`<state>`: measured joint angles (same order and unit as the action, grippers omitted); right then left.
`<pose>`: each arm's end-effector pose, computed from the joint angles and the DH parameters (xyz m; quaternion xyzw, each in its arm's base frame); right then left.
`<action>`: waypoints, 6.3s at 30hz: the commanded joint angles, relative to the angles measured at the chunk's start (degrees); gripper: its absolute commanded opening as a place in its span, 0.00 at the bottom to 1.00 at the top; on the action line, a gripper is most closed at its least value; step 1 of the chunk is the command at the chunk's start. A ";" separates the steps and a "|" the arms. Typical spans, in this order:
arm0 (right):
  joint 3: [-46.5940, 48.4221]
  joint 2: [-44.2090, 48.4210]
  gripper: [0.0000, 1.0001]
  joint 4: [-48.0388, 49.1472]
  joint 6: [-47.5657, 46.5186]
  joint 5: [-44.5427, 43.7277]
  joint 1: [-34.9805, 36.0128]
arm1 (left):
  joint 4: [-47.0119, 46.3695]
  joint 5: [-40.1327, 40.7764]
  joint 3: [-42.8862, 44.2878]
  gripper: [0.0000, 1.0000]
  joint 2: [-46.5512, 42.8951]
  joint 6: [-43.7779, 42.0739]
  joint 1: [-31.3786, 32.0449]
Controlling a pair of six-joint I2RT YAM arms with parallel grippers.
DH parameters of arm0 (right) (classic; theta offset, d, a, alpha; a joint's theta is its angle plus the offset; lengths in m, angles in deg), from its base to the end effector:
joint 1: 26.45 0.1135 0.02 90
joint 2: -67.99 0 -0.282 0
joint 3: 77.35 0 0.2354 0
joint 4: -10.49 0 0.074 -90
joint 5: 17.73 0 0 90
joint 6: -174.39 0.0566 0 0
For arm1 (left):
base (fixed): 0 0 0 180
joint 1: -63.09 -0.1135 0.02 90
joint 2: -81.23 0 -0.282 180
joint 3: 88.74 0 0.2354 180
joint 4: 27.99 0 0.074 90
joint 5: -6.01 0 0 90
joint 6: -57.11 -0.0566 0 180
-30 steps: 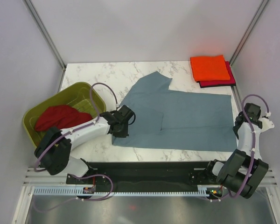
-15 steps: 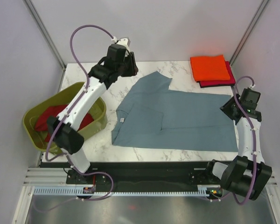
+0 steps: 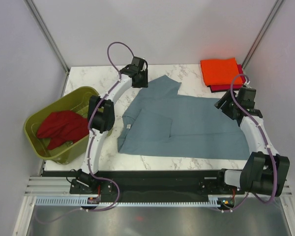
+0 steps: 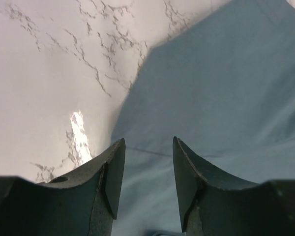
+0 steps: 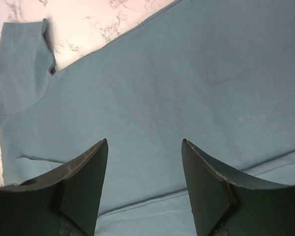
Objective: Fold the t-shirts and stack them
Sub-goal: Fold the tshirt
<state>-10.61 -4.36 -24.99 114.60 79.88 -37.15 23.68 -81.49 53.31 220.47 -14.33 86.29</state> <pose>0.2636 -0.0422 0.2737 0.2917 0.8606 0.1295 0.3969 0.5107 -0.2162 0.2108 0.0302 0.9356 -0.1061 0.3355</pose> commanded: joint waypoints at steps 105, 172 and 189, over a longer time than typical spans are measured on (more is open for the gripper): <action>14.14 -26.61 0.00 -0.65 3.53 -26.87 -11.89 | -10.98 -12.61 -42.37 0.02 -34.64 -0.72 -5.53; 5.70 -8.33 0.35 -26.75 10.65 -28.09 -14.26 | -2.45 -18.58 -44.93 0.34 -43.97 1.03 9.40; -6.00 -10.87 0.35 -18.85 11.27 -34.86 -15.40 | -5.44 -12.26 -43.26 0.32 -25.08 2.09 11.34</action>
<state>-15.51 -14.29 -46.67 125.71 48.39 -51.88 19.70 -96.09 7.65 193.35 -12.99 97.62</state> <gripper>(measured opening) 0.356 0.324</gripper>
